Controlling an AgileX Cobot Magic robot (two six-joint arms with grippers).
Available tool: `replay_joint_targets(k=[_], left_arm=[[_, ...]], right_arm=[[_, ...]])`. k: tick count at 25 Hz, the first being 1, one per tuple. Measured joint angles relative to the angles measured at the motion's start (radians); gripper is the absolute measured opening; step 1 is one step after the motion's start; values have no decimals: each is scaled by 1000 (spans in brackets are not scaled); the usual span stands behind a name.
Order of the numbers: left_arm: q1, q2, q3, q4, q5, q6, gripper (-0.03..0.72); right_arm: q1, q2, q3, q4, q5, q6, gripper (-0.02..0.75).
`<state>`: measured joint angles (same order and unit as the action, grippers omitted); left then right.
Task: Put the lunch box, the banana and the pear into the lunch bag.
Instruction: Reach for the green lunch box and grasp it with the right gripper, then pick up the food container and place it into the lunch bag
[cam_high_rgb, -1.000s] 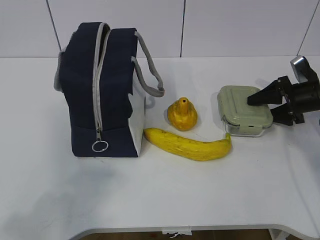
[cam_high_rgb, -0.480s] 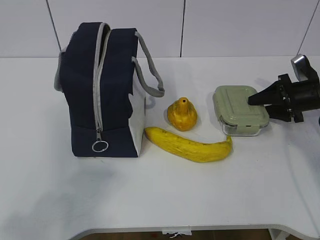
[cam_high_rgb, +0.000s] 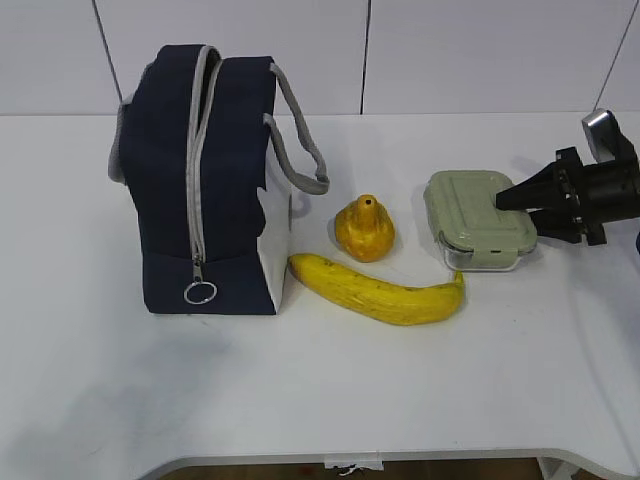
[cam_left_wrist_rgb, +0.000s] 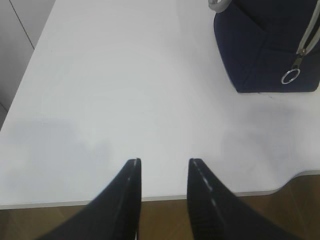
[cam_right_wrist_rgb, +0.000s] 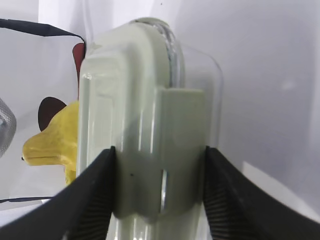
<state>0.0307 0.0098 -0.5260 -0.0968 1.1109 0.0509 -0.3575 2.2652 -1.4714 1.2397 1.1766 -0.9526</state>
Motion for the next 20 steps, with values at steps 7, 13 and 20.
replay_joint_targets(k=[7,13,20], left_arm=[[0,0,0,0,0,0,240],[0,0,0,0,0,0,240],[0,16,-24,-47,48,0,240]], right_arm=[[0,2,0,1,-2,40,384],[2,-10,0,-11,-13,130,382],[2,-93,2,-29,-28,218,382]])
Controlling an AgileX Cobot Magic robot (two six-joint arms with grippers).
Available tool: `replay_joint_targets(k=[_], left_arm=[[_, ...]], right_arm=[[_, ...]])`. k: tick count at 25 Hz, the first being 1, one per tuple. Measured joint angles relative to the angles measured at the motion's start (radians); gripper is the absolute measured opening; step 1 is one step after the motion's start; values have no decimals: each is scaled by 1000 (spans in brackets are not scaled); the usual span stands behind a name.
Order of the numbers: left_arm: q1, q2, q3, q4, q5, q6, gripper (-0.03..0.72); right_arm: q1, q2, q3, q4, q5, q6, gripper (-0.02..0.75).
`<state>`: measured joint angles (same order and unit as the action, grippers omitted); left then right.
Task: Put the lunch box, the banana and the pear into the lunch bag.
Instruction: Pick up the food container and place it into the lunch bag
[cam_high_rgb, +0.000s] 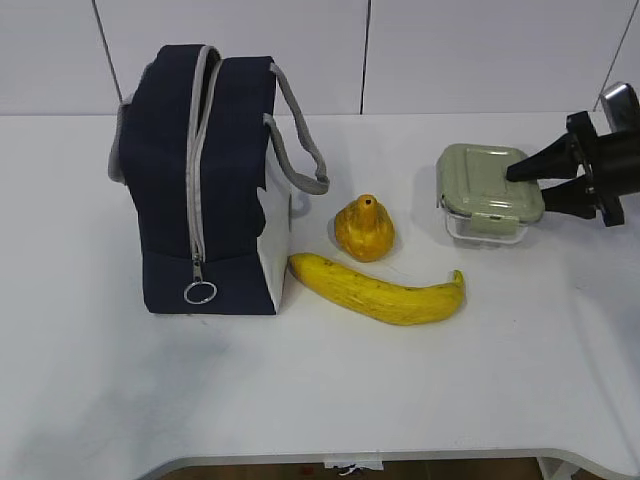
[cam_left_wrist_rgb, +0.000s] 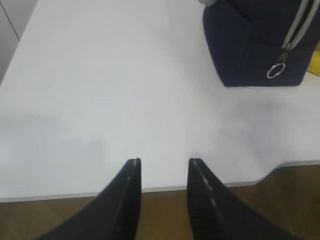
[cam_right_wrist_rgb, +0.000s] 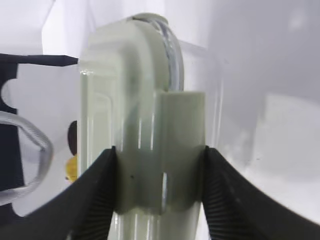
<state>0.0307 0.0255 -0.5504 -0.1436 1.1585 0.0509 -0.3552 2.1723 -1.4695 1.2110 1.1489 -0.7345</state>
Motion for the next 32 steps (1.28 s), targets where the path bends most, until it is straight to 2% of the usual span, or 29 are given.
replay_joint_targets(k=[9,13,18,22,30,32], left_arm=[[0,252,-179,-165,30,0,240],[0,421,-249,-279,2,0,240],[0,677,-352,-430,5,0,255],[0,875,-467,-451,15,56,306],[0,1227,-689,-515,29,183,325],[-2,1304,-742,-526,26,198,352]], right_arm=[[2,-151,4,-6,6,87,382],[24,-223,4,-8,15,124,381],[91,-282,0,-3,26,145,381],[164,-292,-43,38,28,161,381],[319,-293,-142,68,36,176,381],[357,-293,-150,73,38,178,381]])
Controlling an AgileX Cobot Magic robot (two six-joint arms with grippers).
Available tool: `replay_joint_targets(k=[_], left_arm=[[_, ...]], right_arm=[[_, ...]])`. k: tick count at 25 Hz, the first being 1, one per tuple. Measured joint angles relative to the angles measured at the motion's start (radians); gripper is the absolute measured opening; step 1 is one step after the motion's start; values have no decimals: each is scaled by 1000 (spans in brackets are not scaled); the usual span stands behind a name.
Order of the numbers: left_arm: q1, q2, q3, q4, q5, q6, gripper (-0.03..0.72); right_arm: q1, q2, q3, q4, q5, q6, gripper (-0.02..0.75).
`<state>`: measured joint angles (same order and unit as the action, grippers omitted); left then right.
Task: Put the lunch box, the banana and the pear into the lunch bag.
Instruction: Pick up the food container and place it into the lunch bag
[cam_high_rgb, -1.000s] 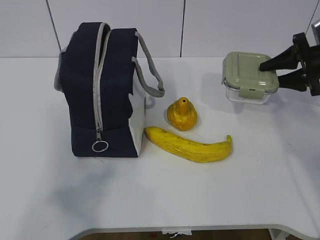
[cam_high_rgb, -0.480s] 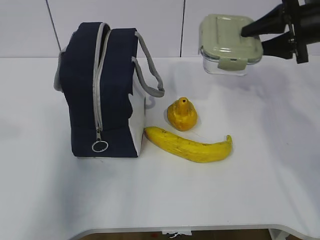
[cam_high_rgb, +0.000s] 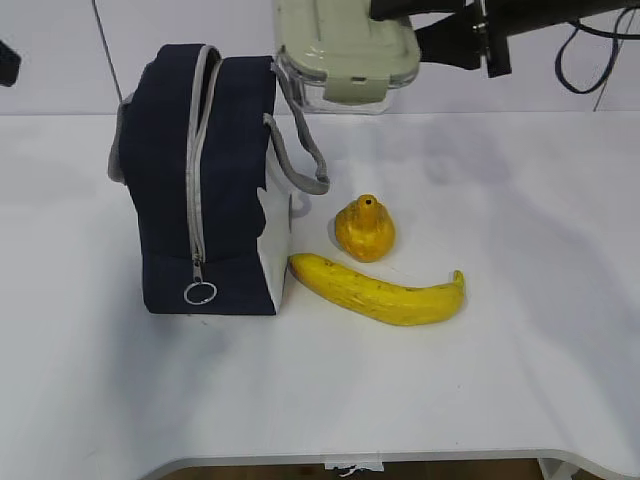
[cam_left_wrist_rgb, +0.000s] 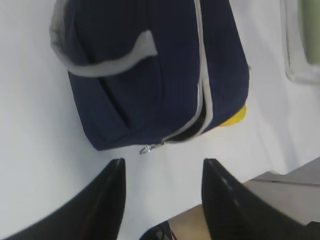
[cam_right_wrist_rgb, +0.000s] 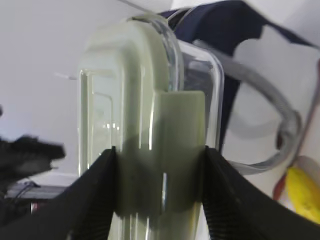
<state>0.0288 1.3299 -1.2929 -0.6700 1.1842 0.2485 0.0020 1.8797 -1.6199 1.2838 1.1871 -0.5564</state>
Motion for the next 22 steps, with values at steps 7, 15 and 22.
replay_joint_targets(k=[7,15,22], left_arm=[[-52,258,-202,-52,-23,16,441],[-125,516,-438,-68,6,18,446],[-129,581,-487,-12,32,18,401]], right_arm=[[106,0,-10,18,-94,0,381],[133,24,-10,112,-157,2,381],[141,38,-10,121,-171,2,381]])
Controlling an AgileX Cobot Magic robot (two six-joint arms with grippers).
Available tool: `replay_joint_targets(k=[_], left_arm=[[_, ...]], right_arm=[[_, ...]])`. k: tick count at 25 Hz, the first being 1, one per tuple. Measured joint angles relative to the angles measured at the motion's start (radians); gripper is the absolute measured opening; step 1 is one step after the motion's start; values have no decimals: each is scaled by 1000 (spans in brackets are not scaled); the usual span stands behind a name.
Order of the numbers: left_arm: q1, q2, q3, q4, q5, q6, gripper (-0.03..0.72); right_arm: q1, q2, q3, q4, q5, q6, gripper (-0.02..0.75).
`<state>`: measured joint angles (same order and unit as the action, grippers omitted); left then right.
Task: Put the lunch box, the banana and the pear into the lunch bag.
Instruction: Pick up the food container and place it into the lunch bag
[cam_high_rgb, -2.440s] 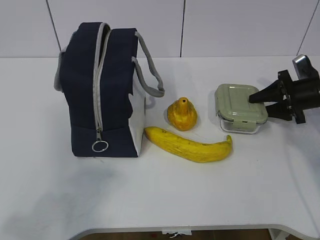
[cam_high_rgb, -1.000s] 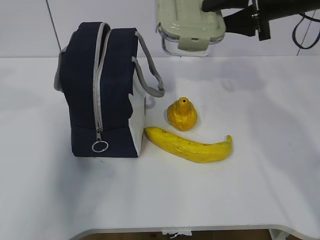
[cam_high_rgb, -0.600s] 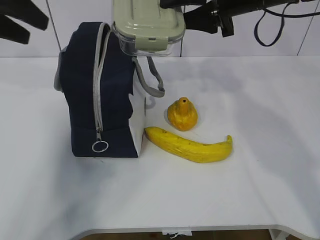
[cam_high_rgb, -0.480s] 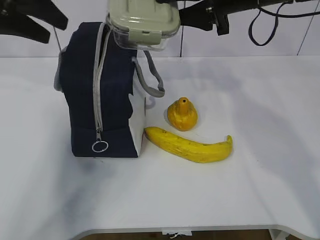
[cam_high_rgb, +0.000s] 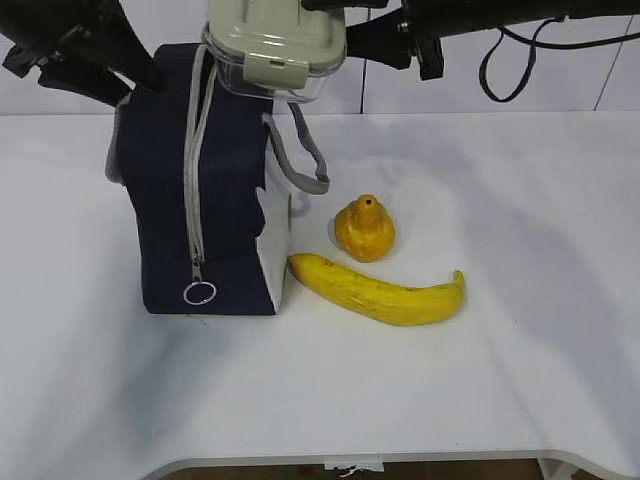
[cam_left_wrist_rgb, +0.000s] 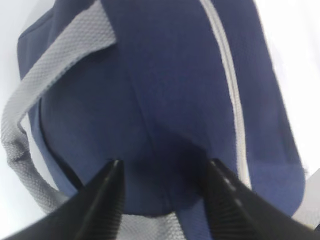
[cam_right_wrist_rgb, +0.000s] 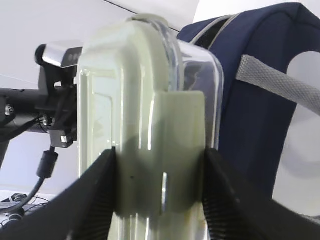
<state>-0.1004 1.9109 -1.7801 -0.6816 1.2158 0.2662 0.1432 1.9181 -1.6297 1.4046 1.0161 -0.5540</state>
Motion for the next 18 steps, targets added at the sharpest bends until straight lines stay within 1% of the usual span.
replay_joint_targets(k=[2,7,8,10,13,18], left_arm=[[0,3,0,2,2,0,333],[0,4,-2,0,5,4,60],[0,4,-2,0,5,6,25],[0,6,-2,0,5,11,4],[0,8,-2,0,5,14,0],[0,9,-2,-5,6,16,0]], right_arm=[[5,0,0,4,-12,0,381],[36,0,0,12,-55,0,381],[47,0,0,14,-62,0,381],[69,0,0,15,-74,-2,381],[99,2,0,10,-106,-22,380],[108,41,-4,-57,-168,-36,380]])
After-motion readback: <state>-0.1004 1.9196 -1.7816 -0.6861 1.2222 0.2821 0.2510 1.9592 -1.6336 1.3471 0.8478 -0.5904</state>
